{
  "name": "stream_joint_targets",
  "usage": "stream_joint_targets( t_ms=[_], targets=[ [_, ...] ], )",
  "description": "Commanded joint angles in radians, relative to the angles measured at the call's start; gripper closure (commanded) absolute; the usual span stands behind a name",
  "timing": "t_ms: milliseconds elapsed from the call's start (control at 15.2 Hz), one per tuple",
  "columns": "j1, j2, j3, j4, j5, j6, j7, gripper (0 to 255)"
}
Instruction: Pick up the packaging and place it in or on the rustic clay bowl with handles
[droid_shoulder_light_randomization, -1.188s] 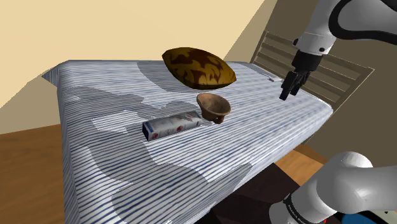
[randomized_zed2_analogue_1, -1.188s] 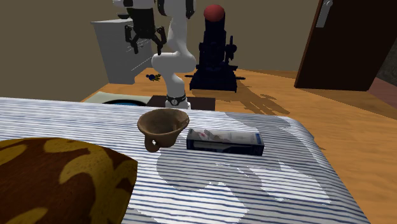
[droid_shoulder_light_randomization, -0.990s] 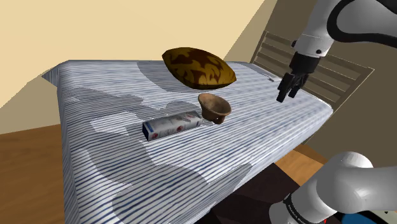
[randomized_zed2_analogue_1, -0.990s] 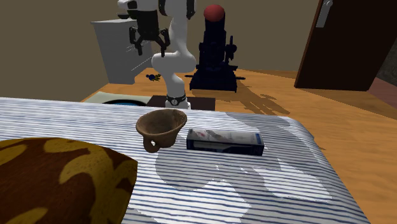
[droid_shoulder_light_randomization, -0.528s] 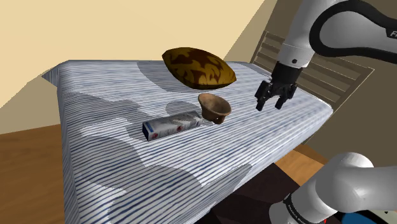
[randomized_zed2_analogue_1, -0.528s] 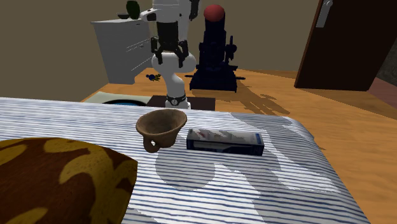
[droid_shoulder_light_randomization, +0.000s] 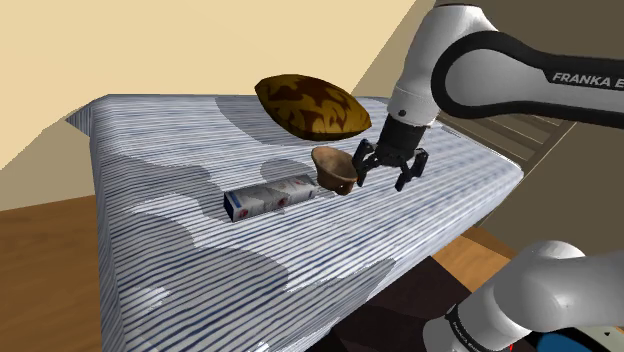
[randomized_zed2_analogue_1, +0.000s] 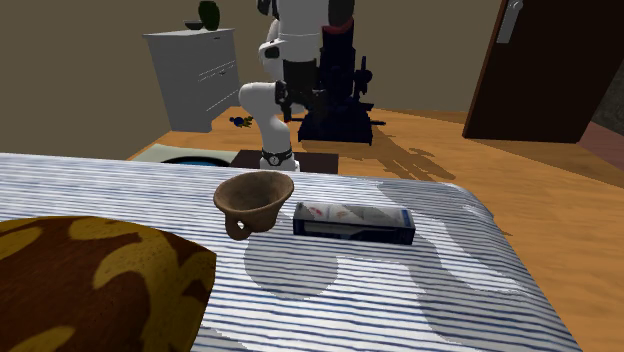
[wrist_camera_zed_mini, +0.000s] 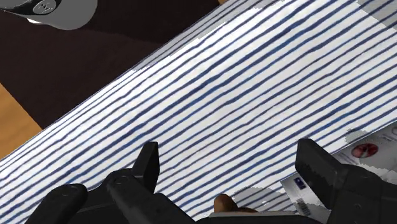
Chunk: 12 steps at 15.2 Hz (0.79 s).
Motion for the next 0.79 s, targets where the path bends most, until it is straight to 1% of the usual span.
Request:
stream_joint_targets(
  t_ms=[0, 198, 396, 594, 726],
  targets=[
    [-0.023, 0.061, 0.059, 0.029, 0.020, 0.048, 0.112, 0],
    [-0.061, 0.155, 0.145, 0.072, 0.029, 0.121, 0.272, 0],
    [-0.109, 0.266, 0.231, 0.128, 0.009, 0.193, 0.438, 0],
    [-0.160, 0.393, 0.315, 0.197, -0.046, 0.259, 0.618, 0],
    [-0.190, 0.490, 0.365, 0.249, -0.108, 0.297, 0.748, 0]
  ],
)
